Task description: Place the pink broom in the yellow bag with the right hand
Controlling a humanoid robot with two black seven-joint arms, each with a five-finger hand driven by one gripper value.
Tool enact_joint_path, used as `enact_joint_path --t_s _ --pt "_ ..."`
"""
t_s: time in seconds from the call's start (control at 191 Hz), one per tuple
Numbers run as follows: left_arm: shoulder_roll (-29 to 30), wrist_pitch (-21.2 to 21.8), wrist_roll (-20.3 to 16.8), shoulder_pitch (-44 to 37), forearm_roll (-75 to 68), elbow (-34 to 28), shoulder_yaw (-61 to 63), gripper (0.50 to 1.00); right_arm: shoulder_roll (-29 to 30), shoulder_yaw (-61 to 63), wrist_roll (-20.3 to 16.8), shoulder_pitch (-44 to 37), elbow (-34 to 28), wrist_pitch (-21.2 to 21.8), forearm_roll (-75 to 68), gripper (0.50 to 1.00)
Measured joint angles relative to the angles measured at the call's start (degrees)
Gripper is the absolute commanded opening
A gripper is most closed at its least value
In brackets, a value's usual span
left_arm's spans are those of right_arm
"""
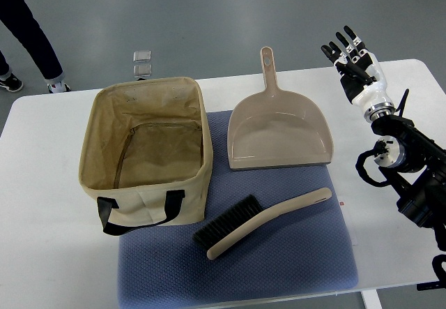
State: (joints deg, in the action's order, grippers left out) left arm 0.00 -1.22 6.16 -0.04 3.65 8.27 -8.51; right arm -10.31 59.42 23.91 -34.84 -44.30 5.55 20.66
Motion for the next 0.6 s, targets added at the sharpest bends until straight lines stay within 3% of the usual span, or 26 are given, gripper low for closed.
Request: enact_joint_path --t_s 0.602 --pt "0.0 0.0 0.0 0.0 0.0 -0.3 0.0 1.000 -4.7 -0.7 -0.7 -4.2 0.3 -2.0 0.8 0.930"
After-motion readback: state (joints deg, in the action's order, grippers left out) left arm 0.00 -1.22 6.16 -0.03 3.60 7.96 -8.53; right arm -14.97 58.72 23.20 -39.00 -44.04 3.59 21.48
